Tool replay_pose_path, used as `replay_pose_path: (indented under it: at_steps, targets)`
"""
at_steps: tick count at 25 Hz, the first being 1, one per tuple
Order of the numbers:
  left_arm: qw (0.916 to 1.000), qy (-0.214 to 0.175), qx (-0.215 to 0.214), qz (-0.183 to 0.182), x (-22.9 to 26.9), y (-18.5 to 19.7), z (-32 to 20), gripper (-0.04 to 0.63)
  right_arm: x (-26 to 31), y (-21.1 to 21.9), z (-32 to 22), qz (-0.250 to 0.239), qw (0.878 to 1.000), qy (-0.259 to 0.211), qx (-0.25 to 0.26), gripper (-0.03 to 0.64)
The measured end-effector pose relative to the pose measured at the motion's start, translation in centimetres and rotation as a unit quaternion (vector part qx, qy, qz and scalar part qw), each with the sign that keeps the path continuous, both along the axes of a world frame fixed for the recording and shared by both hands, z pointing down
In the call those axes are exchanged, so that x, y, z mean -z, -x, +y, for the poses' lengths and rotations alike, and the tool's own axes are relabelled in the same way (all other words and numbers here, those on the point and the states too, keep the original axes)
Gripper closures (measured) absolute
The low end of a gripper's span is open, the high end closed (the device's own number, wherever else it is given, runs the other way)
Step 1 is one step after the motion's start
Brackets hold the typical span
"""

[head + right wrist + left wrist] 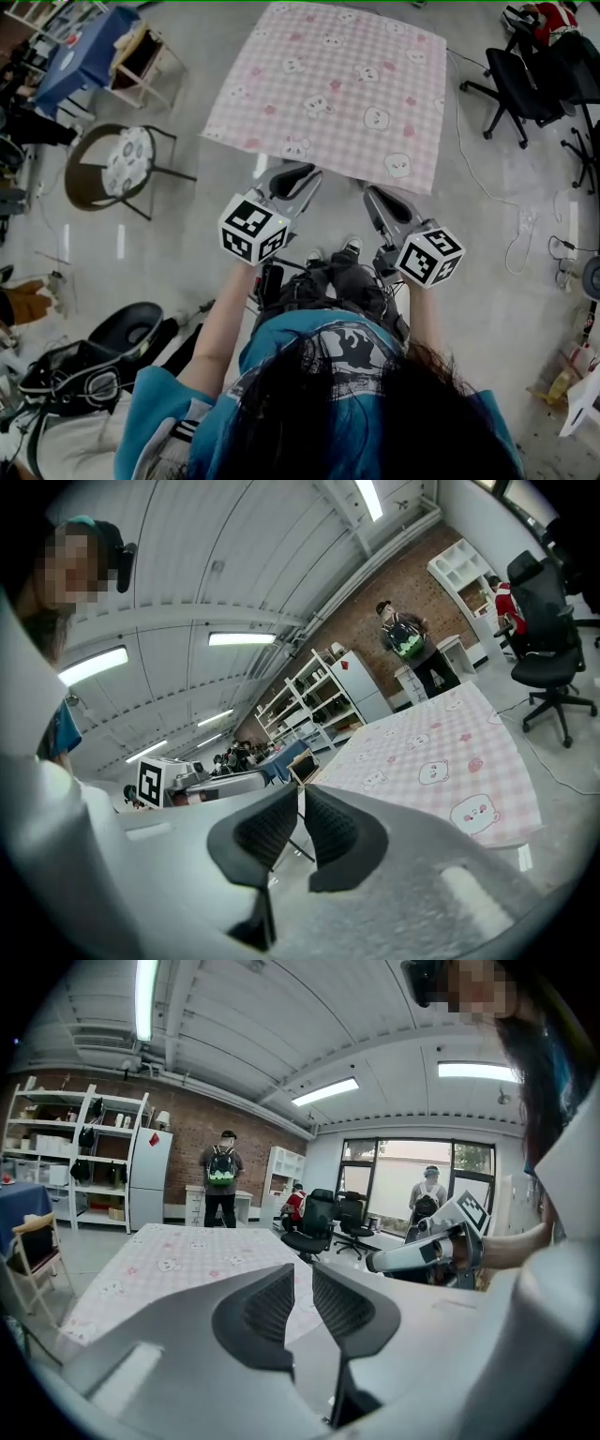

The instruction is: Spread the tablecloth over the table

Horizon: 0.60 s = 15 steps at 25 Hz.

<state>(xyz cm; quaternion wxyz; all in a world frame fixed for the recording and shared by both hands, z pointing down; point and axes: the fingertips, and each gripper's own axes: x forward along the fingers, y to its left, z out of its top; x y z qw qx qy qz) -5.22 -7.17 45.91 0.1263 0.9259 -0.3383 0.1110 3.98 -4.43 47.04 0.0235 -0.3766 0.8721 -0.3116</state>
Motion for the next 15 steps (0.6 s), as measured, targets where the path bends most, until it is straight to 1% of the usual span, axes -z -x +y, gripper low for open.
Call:
replay_pose_path:
  at_steps: [2, 4, 8, 11, 15]
  targets:
    - [0.9999, -0.001, -0.007, 0.007, -0.4, 0.5, 0.6, 0.533, 0.3, 0.4, 0.9, 0.011, 1.000, -0.010, -0.004, 0.598]
    - [0.9998, 0.002, -0.014, 0.012, -0.8, 0.9, 1.2, 0.551, 0.6, 0.7, 1.7, 0.021, 1.000, -0.019, -0.003, 0.614]
    - [0.9998, -0.001, -0.017, 0.012, -1.0, 1.6, 2.2, 0.580, 0.8, 1.0, 3.5, 0.037, 0.999, -0.029, 0.003, 0.614]
    - [0.9996, 0.002, -0.027, 0.010, -1.4, 2.0, 3.2, 0.581, 0.7, 1.3, 4.7, 0.041, 0.999, -0.035, 0.002, 0.614]
    - [0.9993, 0.007, -0.035, 0.012, -1.6, 2.8, 4.0, 0.581, 0.5, 1.9, 5.4, 0.032, 0.999, -0.039, 0.005, 0.614]
